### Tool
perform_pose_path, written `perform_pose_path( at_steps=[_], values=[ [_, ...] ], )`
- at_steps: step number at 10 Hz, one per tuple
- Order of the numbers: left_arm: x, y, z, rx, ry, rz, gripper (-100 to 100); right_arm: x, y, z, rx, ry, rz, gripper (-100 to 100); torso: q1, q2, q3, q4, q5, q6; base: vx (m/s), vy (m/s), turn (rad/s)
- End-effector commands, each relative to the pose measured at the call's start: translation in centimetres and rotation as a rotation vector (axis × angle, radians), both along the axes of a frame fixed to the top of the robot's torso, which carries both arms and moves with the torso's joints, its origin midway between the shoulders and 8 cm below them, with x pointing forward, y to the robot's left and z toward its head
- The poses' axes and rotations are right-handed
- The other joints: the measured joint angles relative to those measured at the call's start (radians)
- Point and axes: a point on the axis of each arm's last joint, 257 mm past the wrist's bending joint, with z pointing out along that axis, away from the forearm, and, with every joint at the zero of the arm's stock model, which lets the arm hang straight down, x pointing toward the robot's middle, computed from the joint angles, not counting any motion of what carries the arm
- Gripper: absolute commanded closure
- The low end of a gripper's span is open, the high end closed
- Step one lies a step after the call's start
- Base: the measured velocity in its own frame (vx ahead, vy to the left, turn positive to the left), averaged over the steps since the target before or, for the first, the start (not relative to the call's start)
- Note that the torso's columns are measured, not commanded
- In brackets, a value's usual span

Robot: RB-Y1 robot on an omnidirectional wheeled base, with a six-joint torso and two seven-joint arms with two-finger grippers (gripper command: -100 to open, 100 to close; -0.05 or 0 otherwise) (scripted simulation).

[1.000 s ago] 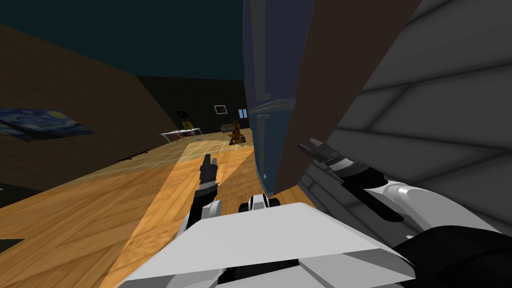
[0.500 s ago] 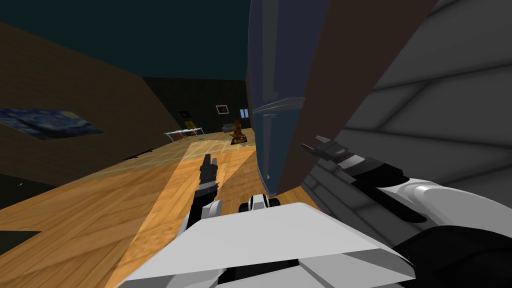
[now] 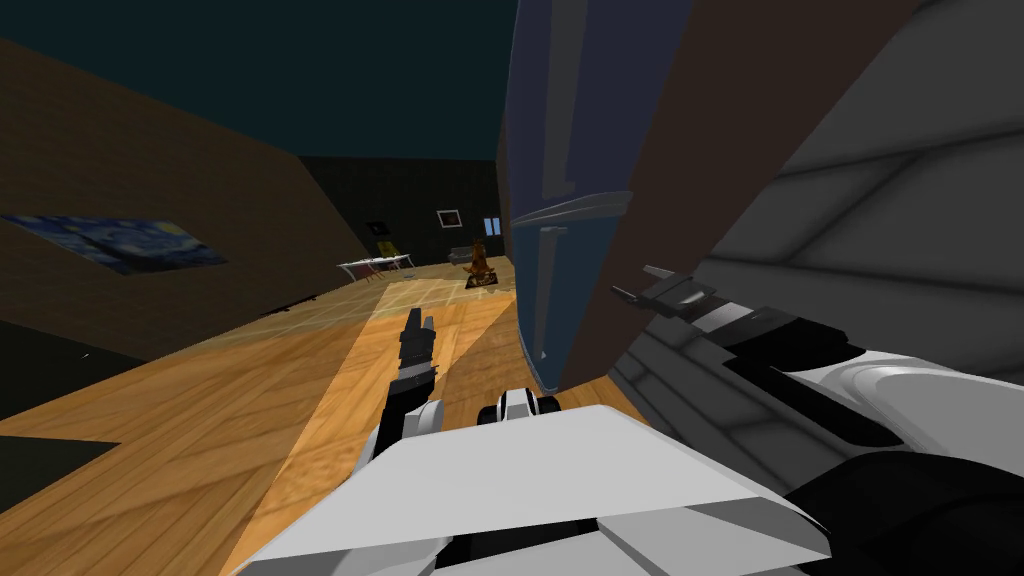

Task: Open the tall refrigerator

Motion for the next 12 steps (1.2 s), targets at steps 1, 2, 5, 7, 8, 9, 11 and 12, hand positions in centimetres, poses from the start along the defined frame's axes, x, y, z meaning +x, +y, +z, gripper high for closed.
perform_pose_path(
  at_steps=[1, 2, 5, 7, 8, 9, 11, 12],
  values=[
    [0.0, 0.0, 0.0, 0.000, 0.000, 0.000, 0, -0.2, -1.1, 0.6, -0.101, 0.006, -0.043, -100, 0.001, 0.000, 0.000, 0.000, 0.000, 0.000, 0.010, 0.054, 0.043],
    [0.0, 0.0, 0.0, 0.000, 0.000, 0.000, 0, -0.4, -1.9, 1.4, -0.174, 0.007, -0.070, -100, 0.000, 0.000, 0.000, 0.000, 0.000, 0.000, 0.026, 0.059, 0.085],
    [0.0, 0.0, 0.0, 0.000, 0.000, 0.000, 0, -0.5, -3.1, 2.7, -0.325, 0.014, -0.122, -100, 0.001, 0.000, 0.000, 0.000, 0.000, 0.000, 0.013, 0.063, 0.089],
    [0.0, 0.0, 0.0, 0.000, 0.000, 0.000, 0, -0.8, -4.0, 4.0, -0.414, 0.008, -0.163, -100, 0.000, 0.000, 0.000, 0.000, 0.000, 0.000, 0.022, 0.060, 0.060],
    [0.0, 0.0, 0.0, 0.000, 0.000, 0.000, 0, -0.9, -4.2, 4.8, -0.474, 0.007, -0.177, -100, 0.000, -0.001, 0.000, 0.000, 0.000, 0.000, 0.028, 0.077, 0.129],
    [0.0, 0.0, 0.0, 0.000, 0.000, 0.000, 0, -0.9, -4.4, 5.0, -0.489, 0.005, -0.189, -100, 0.001, -0.001, -0.001, 0.000, 0.001, -0.001, 0.019, 0.050, 0.028],
    [0.0, 0.0, 0.0, 0.000, 0.000, 0.000, 0, -1.2, -4.8, 7.0, -0.624, -0.006, -0.229, -100, 0.004, -0.004, -0.004, 0.000, 0.004, -0.004, 0.009, 0.058, 0.086],
    [0.0, 0.0, 0.0, 0.000, 0.000, 0.000, 0, -1.2, -4.8, 7.0, -0.624, -0.006, -0.229, -100, 0.007, -0.007, -0.007, 0.000, 0.006, -0.007, 0.008, 0.046, 0.048]
  ],
)
